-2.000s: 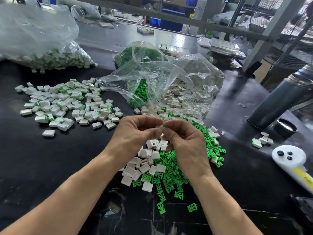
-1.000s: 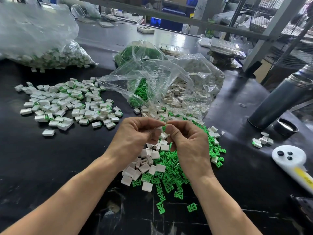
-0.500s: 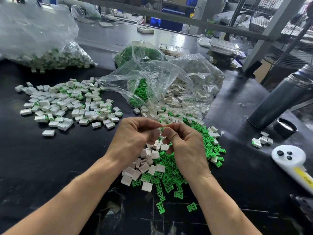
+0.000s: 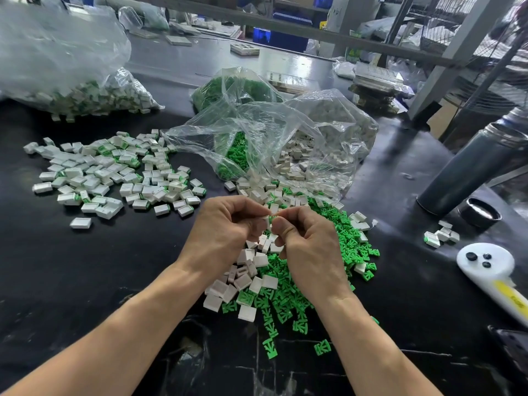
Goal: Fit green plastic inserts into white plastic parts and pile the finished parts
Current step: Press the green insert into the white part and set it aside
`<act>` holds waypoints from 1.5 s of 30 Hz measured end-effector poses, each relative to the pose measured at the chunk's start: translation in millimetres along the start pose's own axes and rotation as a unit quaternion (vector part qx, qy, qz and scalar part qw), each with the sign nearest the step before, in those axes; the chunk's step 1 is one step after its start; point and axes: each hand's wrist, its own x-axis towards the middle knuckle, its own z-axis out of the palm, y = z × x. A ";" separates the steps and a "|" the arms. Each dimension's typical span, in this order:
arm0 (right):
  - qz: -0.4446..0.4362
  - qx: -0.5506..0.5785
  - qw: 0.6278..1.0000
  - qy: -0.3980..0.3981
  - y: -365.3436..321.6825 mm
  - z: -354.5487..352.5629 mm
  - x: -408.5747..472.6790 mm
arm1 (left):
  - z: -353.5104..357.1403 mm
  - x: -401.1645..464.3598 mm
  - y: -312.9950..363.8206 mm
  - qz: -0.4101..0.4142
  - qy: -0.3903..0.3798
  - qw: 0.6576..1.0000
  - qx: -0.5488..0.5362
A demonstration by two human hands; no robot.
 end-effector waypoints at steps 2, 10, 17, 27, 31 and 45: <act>-0.001 -0.002 1.000 0.004 0.0 1.2 -0.7 | 0.6 -0.2 -0.5 0.005 0.002 1.000 0.003; -0.011 0.022 0.999 0.024 -0.1 1.3 -2.4 | 2.2 -0.7 1.1 0.004 0.006 1.000 -0.005; -0.001 0.005 1.000 -0.017 -1.8 -7.0 1.4 | 2.2 -1.3 0.2 0.013 -0.004 1.000 0.009; 0.072 0.109 0.991 -0.016 -7.2 -4.6 4.1 | 5.2 4.0 -1.0 0.010 -0.016 1.000 -0.024; 0.092 0.116 0.988 -0.045 -10.4 1.2 2.4 | 10.6 1.5 0.0 0.019 -0.045 0.999 -0.020; 0.047 0.031 0.998 0.014 0.5 13.0 7.2 | 23.5 -3.6 -1.6 0.012 -0.052 0.997 -0.057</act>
